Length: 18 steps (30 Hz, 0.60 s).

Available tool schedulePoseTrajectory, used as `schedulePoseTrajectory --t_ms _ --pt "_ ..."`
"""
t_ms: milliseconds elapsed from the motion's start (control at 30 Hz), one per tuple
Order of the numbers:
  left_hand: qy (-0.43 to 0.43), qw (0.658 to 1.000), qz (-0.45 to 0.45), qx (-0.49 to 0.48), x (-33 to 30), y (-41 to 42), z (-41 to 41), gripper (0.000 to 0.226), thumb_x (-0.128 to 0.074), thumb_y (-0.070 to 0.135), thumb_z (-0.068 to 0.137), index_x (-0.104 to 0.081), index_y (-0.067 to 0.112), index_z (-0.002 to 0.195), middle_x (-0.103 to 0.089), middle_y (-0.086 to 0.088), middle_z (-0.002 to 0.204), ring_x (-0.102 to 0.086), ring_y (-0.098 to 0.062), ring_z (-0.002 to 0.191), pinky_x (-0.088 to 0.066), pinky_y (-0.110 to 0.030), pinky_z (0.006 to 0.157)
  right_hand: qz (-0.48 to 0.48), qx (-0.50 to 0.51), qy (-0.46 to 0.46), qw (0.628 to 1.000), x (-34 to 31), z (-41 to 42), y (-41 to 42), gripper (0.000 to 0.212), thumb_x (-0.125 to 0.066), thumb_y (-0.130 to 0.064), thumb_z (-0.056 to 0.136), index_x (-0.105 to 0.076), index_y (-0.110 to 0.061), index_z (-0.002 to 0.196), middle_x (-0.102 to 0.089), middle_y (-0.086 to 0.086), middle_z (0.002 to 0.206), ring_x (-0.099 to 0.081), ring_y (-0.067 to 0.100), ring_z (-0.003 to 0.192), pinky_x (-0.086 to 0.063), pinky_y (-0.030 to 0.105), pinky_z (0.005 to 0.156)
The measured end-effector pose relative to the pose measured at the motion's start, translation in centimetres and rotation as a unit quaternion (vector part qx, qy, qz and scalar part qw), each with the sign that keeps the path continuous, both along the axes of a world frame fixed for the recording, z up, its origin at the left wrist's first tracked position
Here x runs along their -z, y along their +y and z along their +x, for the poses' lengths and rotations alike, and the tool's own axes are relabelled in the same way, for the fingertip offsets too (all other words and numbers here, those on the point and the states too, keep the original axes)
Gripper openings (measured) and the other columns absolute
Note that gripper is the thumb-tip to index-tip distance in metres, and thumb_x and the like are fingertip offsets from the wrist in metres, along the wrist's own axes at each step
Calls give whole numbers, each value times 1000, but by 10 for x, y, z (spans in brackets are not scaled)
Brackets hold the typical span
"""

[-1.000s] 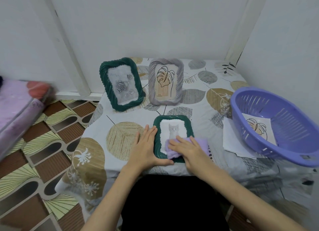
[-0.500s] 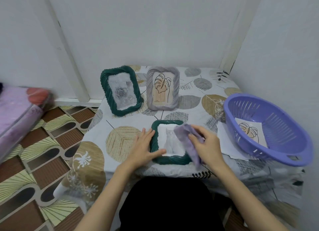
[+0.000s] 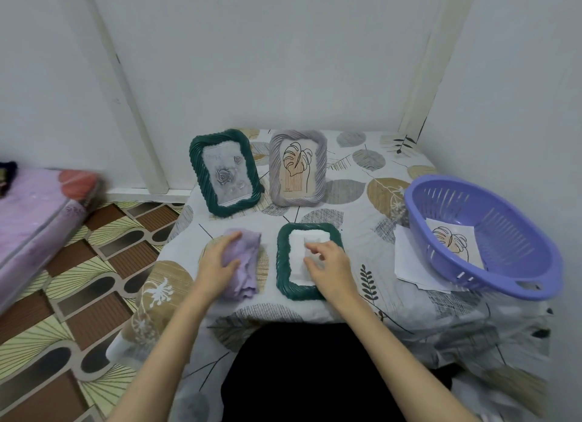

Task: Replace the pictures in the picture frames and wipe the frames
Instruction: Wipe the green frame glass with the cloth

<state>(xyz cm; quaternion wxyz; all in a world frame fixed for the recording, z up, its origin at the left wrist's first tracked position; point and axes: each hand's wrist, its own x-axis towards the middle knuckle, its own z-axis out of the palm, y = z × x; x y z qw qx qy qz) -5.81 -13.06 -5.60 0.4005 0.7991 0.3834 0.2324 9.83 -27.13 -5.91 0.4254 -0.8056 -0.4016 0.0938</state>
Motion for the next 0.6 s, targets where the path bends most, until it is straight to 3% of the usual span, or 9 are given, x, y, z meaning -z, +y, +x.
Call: schedulePoseTrajectory --t_ms 100,167,233,300,367,433,500,600 --pt "245 966 87 -14 15 17 -14 49 -33 32 98 -20 29 145 -6 -12 157 -14 -36 141 -16 -47 116 -50 52 -98 993 9 16 -13 32 -55 -13 88 -60 -9 119 -56 9 114 -45 26 107 -36 34 94" --pt "313 940 133 -9 24 16 -16 52 -19 45 98 -8 33 147 5 -11 157 -3 -35 144 -7 -47 117 -87 92 -126 984 13 24 -20 34 -54 -16 88 -58 -10 121 -54 8 117 -43 28 109 -37 37 92" --pt "333 928 167 -15 23 13 -14 52 -15 43 98 -5 30 148 6 -11 157 2 -34 145 -1 -48 117 -147 118 -135 973 16 29 -25 36 -52 -25 89 -55 -13 123 -51 6 122 -41 28 112 -36 38 91" --pt "326 915 237 -23 16 8 -5 49 -20 34 100 -15 21 147 3 -14 157 2 -34 145 1 -48 116 -202 140 -138 960 17 31 -27 38 -49 -36 90 -54 -13 119 -48 7 123 -39 28 112 -36 38 91" --pt "220 944 246 1 10 -4 15 46 -35 25 98 -31 10 142 -12 -18 155 -11 -33 144 -6 -43 117 -229 150 -135 952 16 33 -28 41 -47 -45 89 -57 -11 110 -47 8 120 -39 29 110 -36 39 90" --pt "131 981 133 47 7 -21 40 49 -45 22 95 -34 6 140 -27 -17 151 -23 -28 141 -14 -37 118 -227 144 -122 955 15 34 -27 42 -49 -47 87 -59 -12 107 -47 8 116 -40 29 108 -36 39 90" --pt "117 989 36 81 9 -33 60 60 -53 25 90 -29 6 142 -34 -13 147 -30 -27 136 -21 -38 115 -206 134 -93 965 13 35 -26 39 -52 -45 85 -61 -14 107 -48 8 114 -40 28 106 -38 37 91" --pt "124 990 6 69 14 -38 77 72 -63 18 81 -27 5 142 -39 -13 142 -34 -27 132 -26 -34 111 -168 121 -38 978 14 35 -25 36 -57 -37 85 -62 -11 109 -49 10 113 -42 28 106 -38 37 94"
